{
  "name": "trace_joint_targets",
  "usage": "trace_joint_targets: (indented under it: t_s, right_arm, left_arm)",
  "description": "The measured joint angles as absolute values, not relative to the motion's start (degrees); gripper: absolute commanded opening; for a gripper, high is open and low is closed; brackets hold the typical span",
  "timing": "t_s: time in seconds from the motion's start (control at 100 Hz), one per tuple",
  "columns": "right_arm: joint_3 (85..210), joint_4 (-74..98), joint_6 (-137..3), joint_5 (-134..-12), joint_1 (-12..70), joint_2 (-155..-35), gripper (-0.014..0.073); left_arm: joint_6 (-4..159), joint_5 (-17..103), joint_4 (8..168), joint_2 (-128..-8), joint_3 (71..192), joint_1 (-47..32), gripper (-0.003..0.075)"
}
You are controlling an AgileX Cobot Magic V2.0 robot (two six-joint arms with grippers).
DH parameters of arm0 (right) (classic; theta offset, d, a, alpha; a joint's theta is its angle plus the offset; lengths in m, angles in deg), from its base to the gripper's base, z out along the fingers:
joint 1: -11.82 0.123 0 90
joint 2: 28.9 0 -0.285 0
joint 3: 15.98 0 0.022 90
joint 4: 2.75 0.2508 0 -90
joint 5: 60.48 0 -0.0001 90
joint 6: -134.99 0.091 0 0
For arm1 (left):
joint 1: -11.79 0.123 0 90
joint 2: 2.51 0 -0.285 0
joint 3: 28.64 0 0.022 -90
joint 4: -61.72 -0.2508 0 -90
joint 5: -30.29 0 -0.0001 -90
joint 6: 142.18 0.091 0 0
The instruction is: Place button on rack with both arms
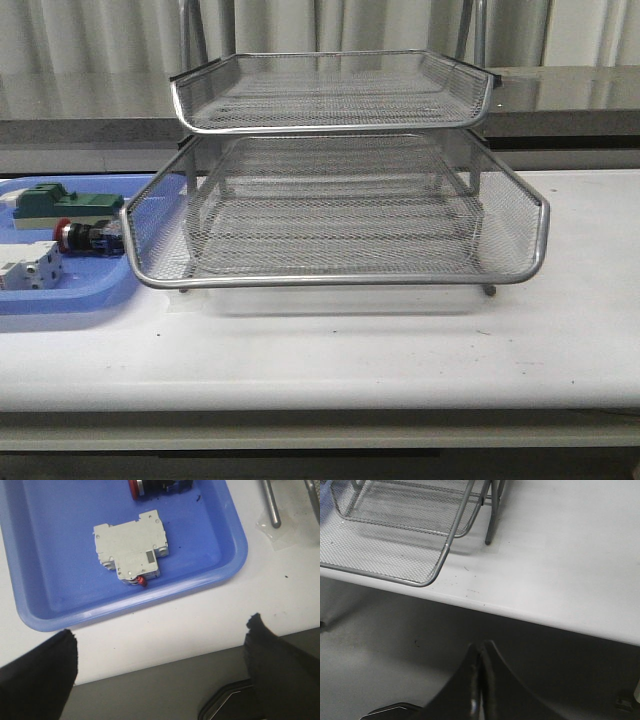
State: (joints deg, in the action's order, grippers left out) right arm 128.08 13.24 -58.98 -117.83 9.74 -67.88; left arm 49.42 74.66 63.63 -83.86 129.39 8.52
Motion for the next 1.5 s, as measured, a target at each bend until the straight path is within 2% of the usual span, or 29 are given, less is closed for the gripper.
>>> trace_joint_targets:
  t_s: [0.17, 0.35, 0.56, 0.87, 1.06, 1.5]
  right_arm:
    - [128.08, 13.24, -58.98, -117.83, 9.74, -67.88, -0.0071]
    - [128.08, 13.24, -58.98, -117.83, 9.74, -67.88, -0.0071]
    - [128.08, 13.24, -58.98, -117.94, 9.74, -67.88, -0.0071]
    - [128.08, 13.24, -58.98, -117.94, 9.74, -67.88, -0.0071]
    - [128.08, 13.24, -58.98, -117.94, 9.74, -67.88, -0.0071]
    - [128.08, 13.24, -58.98, -117.94, 9.74, -67.88, -0.0071]
  left_arm:
    - [49.46, 74.10, 63.74, -84.08, 129.42, 8.52, 0.0629]
    - [49.57, 75.29, 61.72, -86.57, 133.34, 8.52, 0.0628]
    - [56.60, 80.99, 61.16, -95.77, 147.41, 8.52, 0.0628]
    - [77.37, 92.32, 65.40, -115.84, 172.46, 8.52, 0.0628]
    - [85.56, 97.15, 65.98, -125.80, 182.36, 8.52, 0.0628]
    - [94.24, 96.03, 69.02, -137.00, 186.40, 8.18, 0.0628]
